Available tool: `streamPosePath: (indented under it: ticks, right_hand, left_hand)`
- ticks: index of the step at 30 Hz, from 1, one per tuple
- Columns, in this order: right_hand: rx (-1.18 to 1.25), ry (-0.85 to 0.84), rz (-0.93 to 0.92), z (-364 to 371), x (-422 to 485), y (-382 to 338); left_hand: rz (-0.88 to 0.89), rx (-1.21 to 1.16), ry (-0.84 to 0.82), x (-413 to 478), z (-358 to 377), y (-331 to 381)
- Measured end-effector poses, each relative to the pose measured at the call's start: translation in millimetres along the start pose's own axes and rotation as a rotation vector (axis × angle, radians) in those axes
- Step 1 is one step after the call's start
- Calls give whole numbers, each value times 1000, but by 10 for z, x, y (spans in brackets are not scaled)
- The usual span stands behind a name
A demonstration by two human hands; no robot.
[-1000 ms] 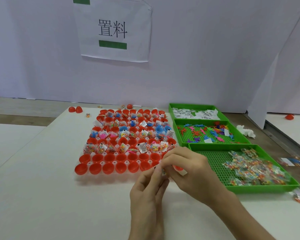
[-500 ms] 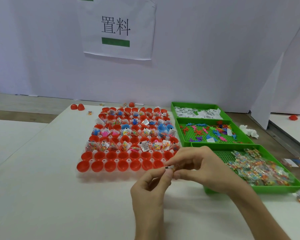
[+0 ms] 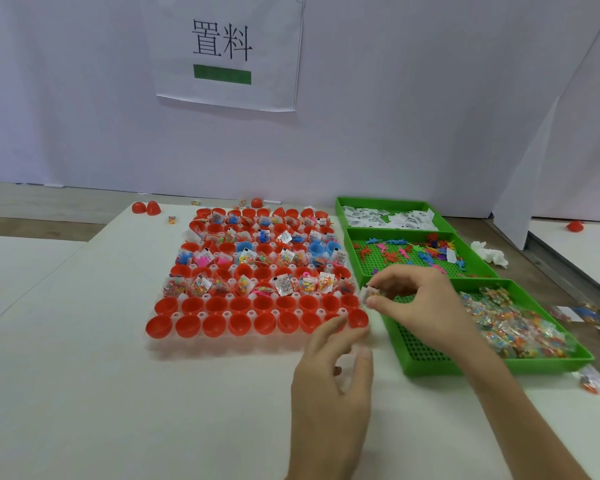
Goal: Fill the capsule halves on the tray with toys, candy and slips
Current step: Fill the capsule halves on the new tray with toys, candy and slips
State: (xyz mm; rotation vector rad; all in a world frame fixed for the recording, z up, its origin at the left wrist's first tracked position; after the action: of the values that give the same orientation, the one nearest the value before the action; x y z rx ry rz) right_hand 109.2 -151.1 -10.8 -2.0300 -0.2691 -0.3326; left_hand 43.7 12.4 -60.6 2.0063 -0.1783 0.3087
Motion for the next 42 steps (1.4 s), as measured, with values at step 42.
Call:
streamPosePath:
  ticks: [42]
  right_hand:
    - [-124,-106,65,229,-11,106]
  left_hand:
    - [161,333,-181,-43,266,-4]
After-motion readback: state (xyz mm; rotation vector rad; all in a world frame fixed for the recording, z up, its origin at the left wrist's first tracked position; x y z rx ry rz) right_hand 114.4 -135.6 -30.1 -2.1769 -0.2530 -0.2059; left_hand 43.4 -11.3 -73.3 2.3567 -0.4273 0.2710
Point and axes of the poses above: each hand's wrist, its own x-axis towards the middle knuckle, its own z-axis out of the palm, y = z × x, the point moved 7 cm from there along x, towards the middle knuckle, and after that the axes turned 14 degrees about x, right-handed, at the moved point
